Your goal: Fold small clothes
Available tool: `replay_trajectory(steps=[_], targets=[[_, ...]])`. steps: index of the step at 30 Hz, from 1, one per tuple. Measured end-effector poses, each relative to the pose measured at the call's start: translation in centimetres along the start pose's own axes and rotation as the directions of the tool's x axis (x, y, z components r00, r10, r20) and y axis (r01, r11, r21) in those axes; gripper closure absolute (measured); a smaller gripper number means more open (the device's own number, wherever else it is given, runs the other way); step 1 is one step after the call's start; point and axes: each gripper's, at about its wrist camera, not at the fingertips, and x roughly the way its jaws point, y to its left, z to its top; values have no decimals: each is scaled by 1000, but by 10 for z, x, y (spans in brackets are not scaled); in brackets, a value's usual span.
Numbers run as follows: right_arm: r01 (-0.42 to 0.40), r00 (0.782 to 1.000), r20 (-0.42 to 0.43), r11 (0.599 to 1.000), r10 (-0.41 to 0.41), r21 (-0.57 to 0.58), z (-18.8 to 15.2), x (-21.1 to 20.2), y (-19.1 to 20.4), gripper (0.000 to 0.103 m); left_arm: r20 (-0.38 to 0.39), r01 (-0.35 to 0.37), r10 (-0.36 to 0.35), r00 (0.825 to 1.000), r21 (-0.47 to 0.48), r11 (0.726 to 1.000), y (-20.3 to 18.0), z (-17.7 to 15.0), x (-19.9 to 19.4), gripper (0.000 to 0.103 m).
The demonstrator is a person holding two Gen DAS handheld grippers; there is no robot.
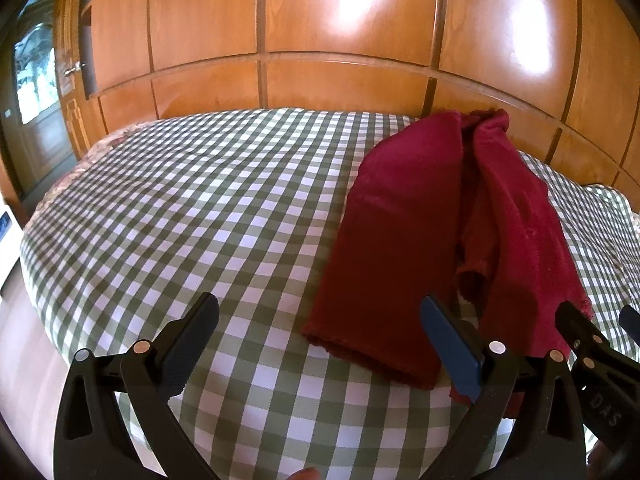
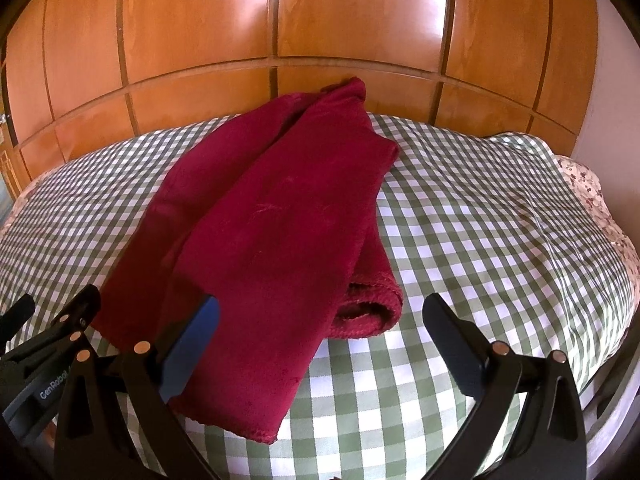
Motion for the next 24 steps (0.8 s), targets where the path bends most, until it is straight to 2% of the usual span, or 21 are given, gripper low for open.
replay_trajectory(steps=[21, 23, 24], targets=[[-19, 1000, -10, 1000, 18, -17, -4, 4, 2, 2, -27, 3, -3, 1000, 8, 1000, 3, -6, 8, 3], [-70, 997, -30, 997, 69, -16, -5, 6, 0, 2, -40, 29, -28, 999, 15, 999, 3, -7, 11, 3], [-130, 991, -46, 991, 129, -11, -5, 7, -2, 2, -58, 61, -59, 997, 26, 998, 5, -8, 15, 3]])
